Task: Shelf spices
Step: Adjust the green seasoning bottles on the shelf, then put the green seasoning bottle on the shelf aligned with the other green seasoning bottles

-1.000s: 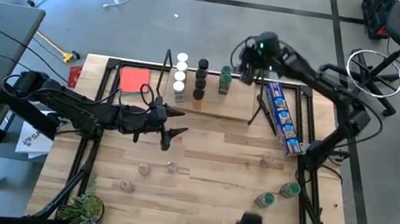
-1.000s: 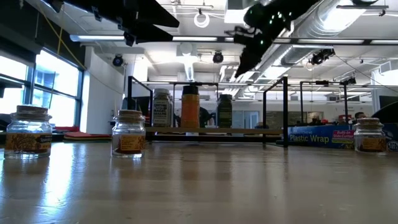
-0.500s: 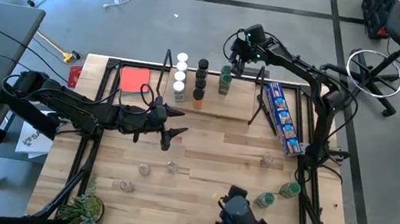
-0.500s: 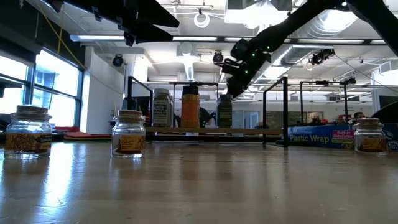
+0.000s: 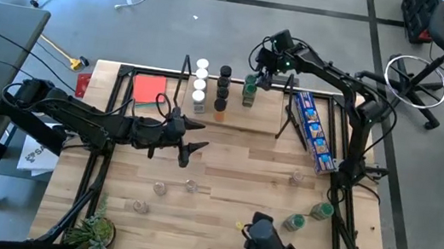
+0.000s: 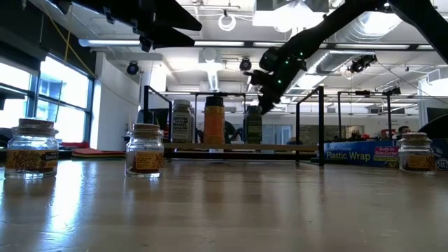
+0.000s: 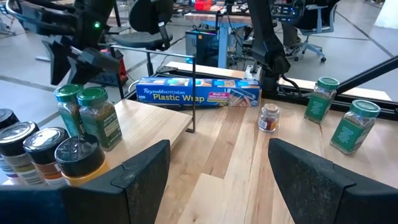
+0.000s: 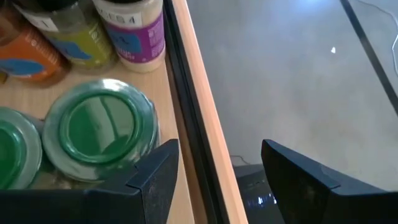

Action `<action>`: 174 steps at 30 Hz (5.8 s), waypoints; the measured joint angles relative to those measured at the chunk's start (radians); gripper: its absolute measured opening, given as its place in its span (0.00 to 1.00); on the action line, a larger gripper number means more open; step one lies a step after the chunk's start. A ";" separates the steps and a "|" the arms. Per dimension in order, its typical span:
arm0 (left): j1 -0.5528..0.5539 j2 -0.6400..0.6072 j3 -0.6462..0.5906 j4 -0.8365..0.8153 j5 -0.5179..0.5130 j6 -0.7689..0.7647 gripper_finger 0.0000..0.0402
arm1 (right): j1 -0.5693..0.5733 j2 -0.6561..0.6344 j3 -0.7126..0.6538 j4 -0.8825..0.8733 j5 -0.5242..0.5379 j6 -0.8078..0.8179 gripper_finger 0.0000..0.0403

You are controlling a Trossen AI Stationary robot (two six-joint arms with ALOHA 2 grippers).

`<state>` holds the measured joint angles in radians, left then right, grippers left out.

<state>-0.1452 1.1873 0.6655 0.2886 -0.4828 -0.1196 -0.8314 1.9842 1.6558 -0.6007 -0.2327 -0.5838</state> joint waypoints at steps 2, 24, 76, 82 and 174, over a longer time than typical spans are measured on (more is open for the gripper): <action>0.000 0.000 0.000 0.000 0.000 0.000 0.67 | 0.000 -0.001 0.000 -0.009 0.017 0.002 0.56; -0.005 0.000 0.000 -0.001 0.000 -0.006 0.67 | 0.179 -0.133 -0.165 -0.221 0.179 0.025 0.54; -0.024 0.000 0.000 -0.007 0.000 -0.008 0.67 | 0.614 -0.428 -0.202 -0.468 0.468 0.303 0.48; -0.042 0.000 0.000 -0.007 -0.003 0.005 0.67 | 0.960 -0.647 -0.296 -0.442 0.453 0.509 0.48; -0.088 0.000 -0.001 -0.164 0.001 -0.115 0.67 | 1.618 -0.736 -0.786 -0.738 0.088 1.703 0.78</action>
<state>-0.2329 1.1877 0.6647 0.1246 -0.4816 -0.2346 0.7864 1.2480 0.8694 -1.3391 -0.1448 1.1191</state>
